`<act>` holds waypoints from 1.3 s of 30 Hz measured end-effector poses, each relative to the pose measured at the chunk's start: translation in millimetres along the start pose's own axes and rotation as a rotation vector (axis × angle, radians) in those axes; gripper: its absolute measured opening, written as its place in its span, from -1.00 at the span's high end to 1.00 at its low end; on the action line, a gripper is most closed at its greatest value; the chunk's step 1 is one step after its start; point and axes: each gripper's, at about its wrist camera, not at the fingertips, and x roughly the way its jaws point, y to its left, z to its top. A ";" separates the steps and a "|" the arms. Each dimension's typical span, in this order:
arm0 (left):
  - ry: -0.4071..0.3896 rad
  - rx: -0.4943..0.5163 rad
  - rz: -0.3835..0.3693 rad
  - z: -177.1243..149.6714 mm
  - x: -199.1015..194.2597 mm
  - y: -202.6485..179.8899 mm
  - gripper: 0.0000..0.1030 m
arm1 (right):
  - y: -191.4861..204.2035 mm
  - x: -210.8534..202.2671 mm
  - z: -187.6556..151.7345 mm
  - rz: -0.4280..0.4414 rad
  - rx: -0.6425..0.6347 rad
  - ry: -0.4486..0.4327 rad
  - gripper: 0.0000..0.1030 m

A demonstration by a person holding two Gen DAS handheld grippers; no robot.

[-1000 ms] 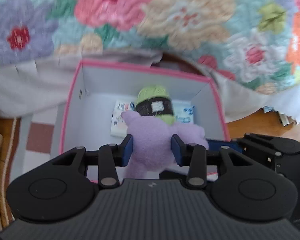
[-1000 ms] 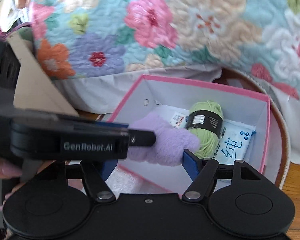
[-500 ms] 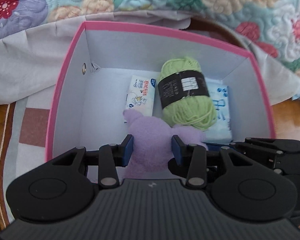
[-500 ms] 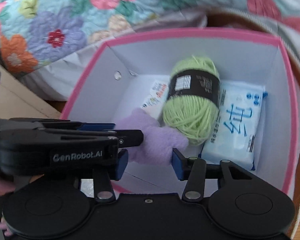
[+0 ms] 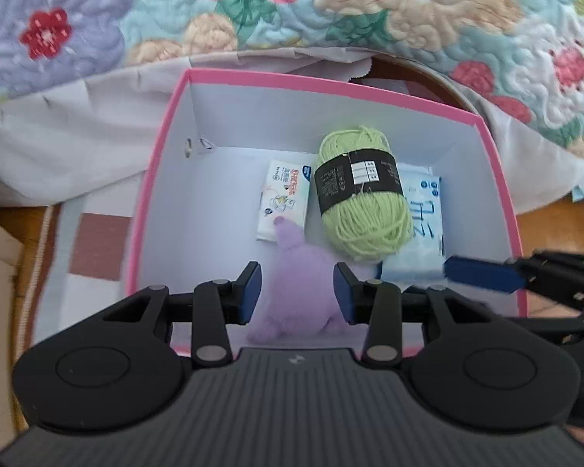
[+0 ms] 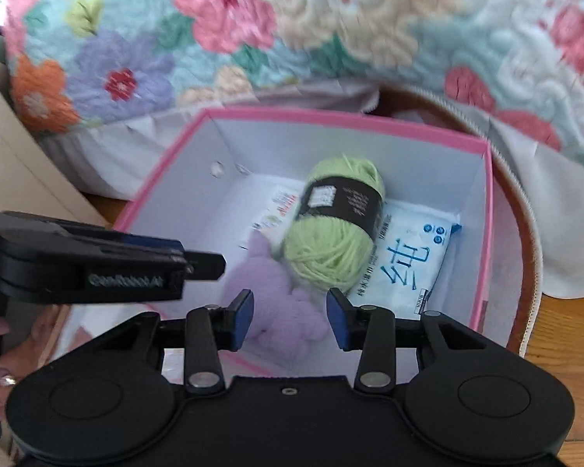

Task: Organize objects
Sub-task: 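Open both grippers to release the plush toy in the box, then withdraw both grippers and move toward the orange makeup sponge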

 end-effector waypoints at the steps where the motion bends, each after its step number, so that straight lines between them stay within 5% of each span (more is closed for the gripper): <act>1: 0.001 0.010 0.018 -0.9 -6.4 -2.0 0.23 | 1.7 -9.1 0.4 0.004 -0.006 -0.009 0.10; 12: -0.001 0.038 0.014 -17.2 -95.8 -5.0 0.20 | 38.4 -102.6 0.5 0.029 -0.116 -0.100 0.04; 23: -0.079 0.047 -0.001 -68.3 -173.4 -8.0 0.10 | 70.2 -160.3 -58.8 0.039 -0.261 -0.074 -0.13; 32: -0.061 0.093 -0.012 -115.1 -194.5 -14.0 -0.01 | 94.7 -178.6 -92.6 0.057 -0.363 -0.030 -0.30; 39: -0.006 0.104 0.006 -139.9 -172.9 -1.8 -0.03 | 106.7 -157.9 -118.6 0.097 -0.408 0.021 -0.39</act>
